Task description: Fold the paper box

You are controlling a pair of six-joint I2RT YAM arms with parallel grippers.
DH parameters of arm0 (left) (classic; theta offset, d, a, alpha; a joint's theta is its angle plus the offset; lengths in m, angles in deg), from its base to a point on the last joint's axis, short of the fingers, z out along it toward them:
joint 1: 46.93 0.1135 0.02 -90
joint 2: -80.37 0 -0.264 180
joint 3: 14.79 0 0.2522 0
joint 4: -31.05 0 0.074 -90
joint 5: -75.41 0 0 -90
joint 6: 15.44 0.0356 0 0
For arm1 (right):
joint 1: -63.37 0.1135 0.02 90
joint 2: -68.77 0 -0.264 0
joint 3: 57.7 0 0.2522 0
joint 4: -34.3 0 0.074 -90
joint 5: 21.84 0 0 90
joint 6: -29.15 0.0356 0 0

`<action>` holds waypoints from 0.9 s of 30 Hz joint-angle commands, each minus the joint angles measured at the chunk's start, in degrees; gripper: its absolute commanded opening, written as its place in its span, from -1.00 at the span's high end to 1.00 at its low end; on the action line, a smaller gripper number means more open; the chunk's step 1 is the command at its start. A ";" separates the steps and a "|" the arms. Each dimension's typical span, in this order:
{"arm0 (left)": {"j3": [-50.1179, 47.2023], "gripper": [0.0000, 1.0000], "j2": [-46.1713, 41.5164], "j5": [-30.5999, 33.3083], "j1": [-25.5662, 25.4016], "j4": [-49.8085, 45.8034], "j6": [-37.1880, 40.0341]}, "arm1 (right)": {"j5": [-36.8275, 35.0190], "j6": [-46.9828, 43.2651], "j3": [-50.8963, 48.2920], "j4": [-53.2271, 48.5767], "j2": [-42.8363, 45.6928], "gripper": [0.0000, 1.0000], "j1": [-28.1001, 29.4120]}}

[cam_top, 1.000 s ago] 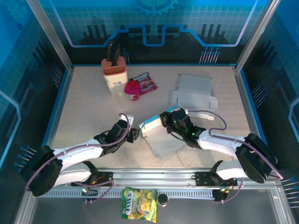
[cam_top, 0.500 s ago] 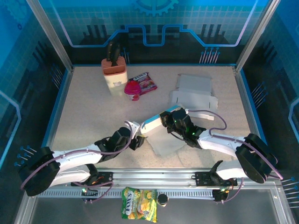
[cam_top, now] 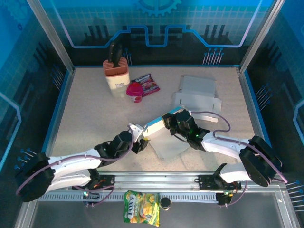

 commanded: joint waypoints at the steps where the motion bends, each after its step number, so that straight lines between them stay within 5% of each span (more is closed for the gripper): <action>1: -1.06 -0.23 -3.22 2.65 -1.39 -2.95 -2.60 | 1.07 -0.85 -0.49 -1.90 0.21 1.00 -0.93; 7: 0.30 0.07 -3.78 15.18 0.69 -8.61 -10.28 | 1.34 -0.87 -0.76 -1.55 0.31 1.00 -0.88; 14: -0.17 0.08 -0.58 7.78 3.72 -0.21 -5.00 | 1.46 -1.04 -0.67 -1.82 0.32 1.00 -0.89; 19: -5.38 -0.11 -8.73 -0.38 3.19 5.31 -4.41 | 1.56 -1.23 -0.42 -1.90 0.35 1.00 -1.09; 24: -1.73 -0.06 -19.31 16.77 3.00 -16.72 -15.16 | 1.54 -1.53 -0.14 -2.39 0.73 1.00 -1.20; 27: -0.55 -0.01 -19.10 17.64 3.58 -18.30 -16.59 | 1.51 -1.69 -0.08 -2.63 0.98 1.00 -1.17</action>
